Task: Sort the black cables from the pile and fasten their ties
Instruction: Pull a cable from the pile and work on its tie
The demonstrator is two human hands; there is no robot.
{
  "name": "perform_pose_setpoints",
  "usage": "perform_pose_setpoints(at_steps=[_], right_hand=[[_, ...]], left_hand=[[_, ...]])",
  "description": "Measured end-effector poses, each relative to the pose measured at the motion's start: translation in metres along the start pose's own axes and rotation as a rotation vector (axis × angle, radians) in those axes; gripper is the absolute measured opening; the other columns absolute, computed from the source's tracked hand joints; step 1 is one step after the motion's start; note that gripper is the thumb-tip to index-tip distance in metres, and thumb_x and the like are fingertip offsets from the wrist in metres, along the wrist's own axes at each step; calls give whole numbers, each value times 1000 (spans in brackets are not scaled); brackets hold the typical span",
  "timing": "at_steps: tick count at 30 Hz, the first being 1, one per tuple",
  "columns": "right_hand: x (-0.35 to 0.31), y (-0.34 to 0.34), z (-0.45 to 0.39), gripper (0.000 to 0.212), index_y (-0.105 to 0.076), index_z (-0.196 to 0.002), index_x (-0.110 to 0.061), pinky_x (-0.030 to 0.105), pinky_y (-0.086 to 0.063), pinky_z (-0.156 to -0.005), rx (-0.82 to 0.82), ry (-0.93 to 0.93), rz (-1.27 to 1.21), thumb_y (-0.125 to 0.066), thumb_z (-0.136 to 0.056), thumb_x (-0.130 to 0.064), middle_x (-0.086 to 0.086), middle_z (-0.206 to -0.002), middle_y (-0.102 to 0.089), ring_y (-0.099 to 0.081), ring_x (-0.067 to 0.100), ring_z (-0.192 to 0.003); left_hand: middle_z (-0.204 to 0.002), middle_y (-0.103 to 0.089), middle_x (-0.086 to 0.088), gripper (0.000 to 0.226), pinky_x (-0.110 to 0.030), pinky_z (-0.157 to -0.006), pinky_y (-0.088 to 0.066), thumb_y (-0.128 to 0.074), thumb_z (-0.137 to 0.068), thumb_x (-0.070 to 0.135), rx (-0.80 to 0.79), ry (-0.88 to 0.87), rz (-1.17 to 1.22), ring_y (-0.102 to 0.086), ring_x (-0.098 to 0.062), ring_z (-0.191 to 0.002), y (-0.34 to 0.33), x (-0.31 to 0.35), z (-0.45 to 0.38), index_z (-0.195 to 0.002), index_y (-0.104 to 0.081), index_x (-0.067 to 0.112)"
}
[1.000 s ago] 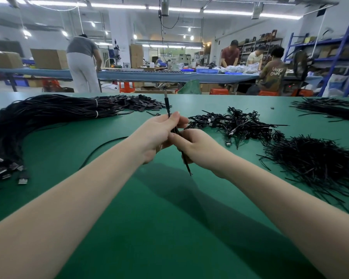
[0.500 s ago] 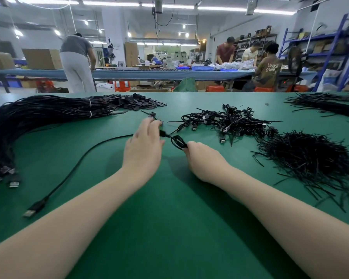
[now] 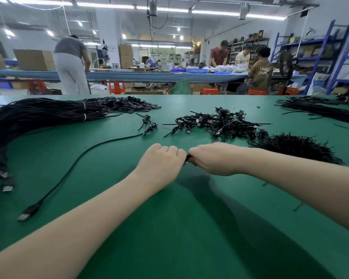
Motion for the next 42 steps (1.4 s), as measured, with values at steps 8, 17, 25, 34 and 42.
perform_pose_setpoints(at_steps=[8,17,25,34,42], right_hand=[[81,52,14,38,-50,-124,-21,37,-44,-87,237,-261,433,-53,-93,-43,0,-116,-61,-59,23,-104],[192,-32,52,44,-74,-99,-9,40,-57,-81,-41,-799,-188,-71,-80,-49,3,-97,-72,-66,24,-91],[182,-45,43,39,-69,-108,-7,23,-40,-75,-185,-682,-282,-61,-91,-42,4,-97,-65,-56,19,-88],[186,-4,49,17,-64,-95,-9,29,-47,-58,500,-610,-512,-57,-95,-24,5,-87,-69,-60,25,-65],[179,14,54,15,-75,-100,-9,25,-45,-74,600,-656,-428,-67,-88,-14,9,-94,-73,-58,15,-73]], left_hand=[[-91,-57,0,18,-33,-63,-26,-27,-103,29,-214,468,392,-56,-30,-77,-42,-35,24,-88,-30,20],[-73,-45,-1,30,-35,-58,-30,-28,-103,31,-303,580,853,-42,-24,-63,-62,-43,31,-76,-27,19],[-65,-40,-1,35,-36,-61,-32,-31,-103,32,-322,665,1012,-36,-23,-62,-67,-46,34,-73,-28,14],[-59,-38,1,37,-38,-58,-32,-33,-103,32,-102,742,1065,-33,-22,-56,-53,-60,36,-70,-29,15],[-60,-38,1,37,-36,-57,-31,-31,-103,34,-90,708,1092,-32,-20,-56,-55,-55,35,-72,-30,14]])
Point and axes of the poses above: each hand's wrist, its own z-axis away from the middle knuckle, its own y-axis out of the back of the hand, x = y × z, the point moved 10 cm from there along -z, towards the middle knuckle
